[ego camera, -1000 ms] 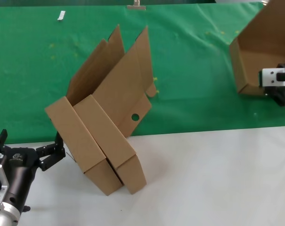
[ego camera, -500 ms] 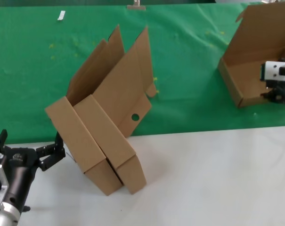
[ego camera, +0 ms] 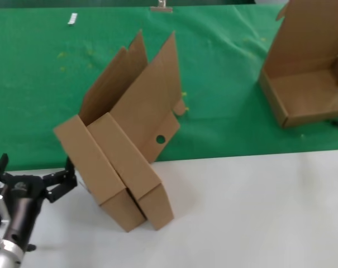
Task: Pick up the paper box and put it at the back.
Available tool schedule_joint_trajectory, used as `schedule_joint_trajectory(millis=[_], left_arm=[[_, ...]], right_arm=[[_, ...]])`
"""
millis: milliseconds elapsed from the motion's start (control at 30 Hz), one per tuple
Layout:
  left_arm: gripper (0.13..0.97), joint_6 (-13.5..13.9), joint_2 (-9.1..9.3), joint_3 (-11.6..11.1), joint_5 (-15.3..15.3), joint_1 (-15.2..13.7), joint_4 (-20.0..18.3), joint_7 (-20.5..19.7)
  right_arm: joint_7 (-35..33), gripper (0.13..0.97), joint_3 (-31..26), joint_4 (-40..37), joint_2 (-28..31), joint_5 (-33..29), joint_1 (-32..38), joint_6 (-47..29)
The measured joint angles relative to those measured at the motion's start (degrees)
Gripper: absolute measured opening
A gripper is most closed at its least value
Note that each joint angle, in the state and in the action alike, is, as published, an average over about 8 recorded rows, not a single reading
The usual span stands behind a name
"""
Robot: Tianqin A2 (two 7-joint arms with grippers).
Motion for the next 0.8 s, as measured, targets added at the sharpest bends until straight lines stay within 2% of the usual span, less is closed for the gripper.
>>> schedule_joint_trajectory(millis=[167, 200, 333, 467, 600, 700, 800], left_arm=[[0.966, 0.0, 0.0, 0.0, 0.0, 0.0, 0.0, 0.0], [0.966, 0.0, 0.0, 0.0, 0.0, 0.0, 0.0, 0.0], [0.966, 0.0, 0.0, 0.0, 0.0, 0.0, 0.0, 0.0], [0.966, 0.0, 0.0, 0.0, 0.0, 0.0, 0.0, 0.0], [0.966, 0.0, 0.0, 0.0, 0.0, 0.0, 0.0, 0.0], [0.966, 0.0, 0.0, 0.0, 0.0, 0.0, 0.0, 0.0], [0.966, 0.0, 0.0, 0.0, 0.0, 0.0, 0.0, 0.0]], right_arm=[[0.97, 0.679, 10.39, 10.75, 8.27, 10.78, -8.33, -7.47], [1.45, 0.679, 12.72, 13.37, 9.4, 13.28, -10.7, -9.06], [3.93, 0.76, 22.16, 23.64, 10.72, 22.78, -20.7, -14.23], [7.2, 0.84, 32.53, 34.09, 6.49, 29.44, -31.24, -16.26], [9.78, 0.876, 41.45, 44.06, -1.01, 32.2, -41.27, -15.25], [11.18, 0.912, 45.07, 51.37, -6.91, 33.77, -48.04, -12.41], [12.78, 0.936, 45.97, 58.82, -12.22, 35.44, -54.05, -7.72]])
